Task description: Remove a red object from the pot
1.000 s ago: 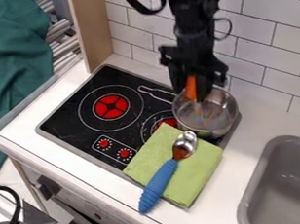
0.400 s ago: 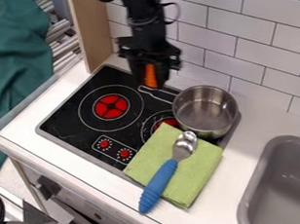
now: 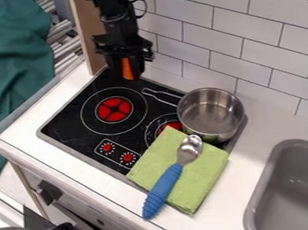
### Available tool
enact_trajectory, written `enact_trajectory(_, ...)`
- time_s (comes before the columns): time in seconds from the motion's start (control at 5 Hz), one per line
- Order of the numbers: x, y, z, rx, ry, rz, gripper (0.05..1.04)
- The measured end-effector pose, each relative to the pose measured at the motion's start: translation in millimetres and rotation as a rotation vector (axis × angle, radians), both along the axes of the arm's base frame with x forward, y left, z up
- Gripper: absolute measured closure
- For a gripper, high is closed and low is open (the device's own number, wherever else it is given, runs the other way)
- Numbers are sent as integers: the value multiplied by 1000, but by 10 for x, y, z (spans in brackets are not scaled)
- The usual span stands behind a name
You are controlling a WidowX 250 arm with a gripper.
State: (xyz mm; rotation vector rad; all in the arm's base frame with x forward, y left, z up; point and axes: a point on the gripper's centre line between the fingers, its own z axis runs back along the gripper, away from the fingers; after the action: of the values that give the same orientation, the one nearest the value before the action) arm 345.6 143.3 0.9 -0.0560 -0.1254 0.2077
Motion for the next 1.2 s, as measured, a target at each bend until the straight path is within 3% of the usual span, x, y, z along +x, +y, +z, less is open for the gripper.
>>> enact_trajectory(0.2, 8, 256, -40, 21, -15, 37, 588)
enact_trajectory(0.6, -70, 313, -331, 8, 78, 27, 588)
enact_trajectory(0.8, -76, 324, -335, 14, 83, 32, 588)
enact_trajectory(1.0, -90, 304, -358, 10, 90, 32, 518)
enact_trajectory(1.2, -125, 258, -418, -9, 102, 34, 203)
